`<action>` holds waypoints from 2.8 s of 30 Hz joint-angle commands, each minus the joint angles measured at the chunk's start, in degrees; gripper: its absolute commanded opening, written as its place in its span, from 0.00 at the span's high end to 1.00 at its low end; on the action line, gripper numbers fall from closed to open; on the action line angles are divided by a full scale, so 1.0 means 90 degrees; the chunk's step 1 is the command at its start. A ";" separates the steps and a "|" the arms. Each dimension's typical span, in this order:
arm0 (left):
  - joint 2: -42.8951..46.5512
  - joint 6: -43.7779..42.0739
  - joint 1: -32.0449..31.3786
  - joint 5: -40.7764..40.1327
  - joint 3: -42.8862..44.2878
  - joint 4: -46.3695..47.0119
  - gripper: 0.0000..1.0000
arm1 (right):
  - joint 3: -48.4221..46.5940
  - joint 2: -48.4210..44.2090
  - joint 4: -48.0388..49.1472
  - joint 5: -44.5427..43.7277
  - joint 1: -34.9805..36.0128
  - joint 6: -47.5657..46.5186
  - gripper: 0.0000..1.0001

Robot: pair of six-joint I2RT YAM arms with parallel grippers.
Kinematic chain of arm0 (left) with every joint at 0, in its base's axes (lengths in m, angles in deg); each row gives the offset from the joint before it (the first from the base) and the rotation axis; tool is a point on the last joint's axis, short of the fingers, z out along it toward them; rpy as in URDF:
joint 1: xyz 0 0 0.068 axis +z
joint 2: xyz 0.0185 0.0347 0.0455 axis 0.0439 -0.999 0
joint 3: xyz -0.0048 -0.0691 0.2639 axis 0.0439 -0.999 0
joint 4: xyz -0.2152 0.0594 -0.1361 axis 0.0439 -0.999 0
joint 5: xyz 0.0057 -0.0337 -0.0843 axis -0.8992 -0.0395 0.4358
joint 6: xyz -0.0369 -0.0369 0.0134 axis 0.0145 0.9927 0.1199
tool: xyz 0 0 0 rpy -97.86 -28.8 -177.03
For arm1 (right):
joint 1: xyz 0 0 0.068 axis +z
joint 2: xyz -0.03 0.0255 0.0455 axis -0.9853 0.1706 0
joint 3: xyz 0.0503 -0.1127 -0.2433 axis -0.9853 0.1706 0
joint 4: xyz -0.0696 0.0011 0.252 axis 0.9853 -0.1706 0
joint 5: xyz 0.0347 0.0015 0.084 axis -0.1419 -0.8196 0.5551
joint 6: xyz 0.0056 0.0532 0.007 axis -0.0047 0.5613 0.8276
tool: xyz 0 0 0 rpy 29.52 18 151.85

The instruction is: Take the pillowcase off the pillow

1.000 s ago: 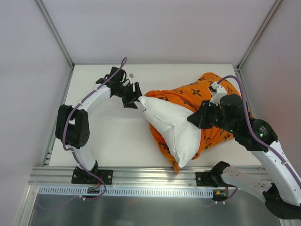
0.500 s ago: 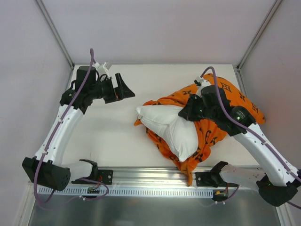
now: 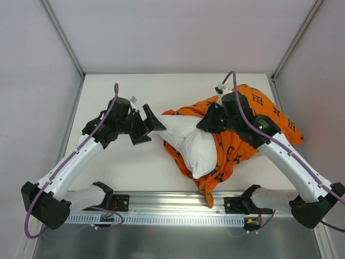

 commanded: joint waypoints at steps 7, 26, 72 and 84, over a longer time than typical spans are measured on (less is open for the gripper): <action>-0.0812 0.1158 0.0002 -0.0556 0.0152 0.1162 0.01 | 0.0015 -0.0338 0.0696 0.0307 0.0008 0.0162 0.99; -0.2247 0.1794 -0.0506 -0.0253 -0.0191 0.3332 0.78 | 0.0348 -0.0436 0.0979 0.0630 0.0027 0.0260 0.99; -0.1066 0.0739 -0.0398 0.0157 -0.0434 0.2297 1.00 | -0.2329 0.3695 -0.1140 -0.1870 0.0380 -0.2240 0.84; 0.0329 0.0514 0.1455 0.0733 -0.0523 0.1566 1.00 | -0.1518 0.2006 -0.1101 -0.2026 -0.2450 -0.1782 0.99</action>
